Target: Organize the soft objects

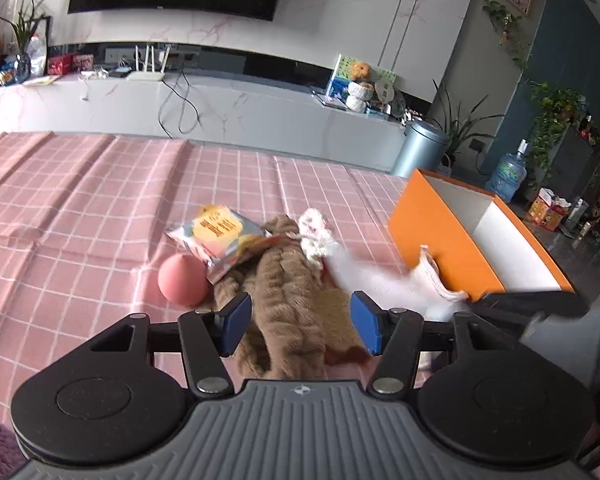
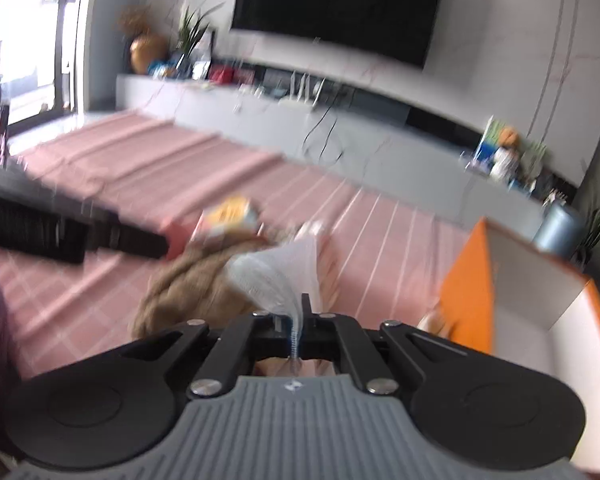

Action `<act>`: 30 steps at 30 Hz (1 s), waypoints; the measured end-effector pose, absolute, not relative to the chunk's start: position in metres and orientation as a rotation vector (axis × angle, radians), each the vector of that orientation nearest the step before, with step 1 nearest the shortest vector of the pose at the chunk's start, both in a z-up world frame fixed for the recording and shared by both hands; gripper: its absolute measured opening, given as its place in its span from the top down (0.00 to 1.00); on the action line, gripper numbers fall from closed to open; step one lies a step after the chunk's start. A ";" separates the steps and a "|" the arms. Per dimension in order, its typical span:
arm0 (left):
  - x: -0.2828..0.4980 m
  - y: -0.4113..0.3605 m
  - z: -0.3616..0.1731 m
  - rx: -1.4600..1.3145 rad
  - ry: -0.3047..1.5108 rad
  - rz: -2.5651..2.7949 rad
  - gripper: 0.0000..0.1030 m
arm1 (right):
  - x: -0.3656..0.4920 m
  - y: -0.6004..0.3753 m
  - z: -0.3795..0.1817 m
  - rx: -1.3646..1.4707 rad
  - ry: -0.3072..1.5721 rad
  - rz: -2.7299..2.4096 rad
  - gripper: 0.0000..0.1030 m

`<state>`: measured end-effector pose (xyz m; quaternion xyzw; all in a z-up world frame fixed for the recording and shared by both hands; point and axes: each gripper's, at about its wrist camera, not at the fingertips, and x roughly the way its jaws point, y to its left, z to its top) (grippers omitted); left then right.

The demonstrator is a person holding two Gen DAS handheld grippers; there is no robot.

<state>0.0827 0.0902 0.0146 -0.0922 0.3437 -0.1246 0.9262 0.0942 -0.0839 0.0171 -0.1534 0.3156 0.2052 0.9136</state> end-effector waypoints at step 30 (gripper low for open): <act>0.120 0.001 -0.066 -0.212 0.991 -0.231 0.44 | 0.070 -0.165 -0.011 -0.095 0.890 0.183 0.48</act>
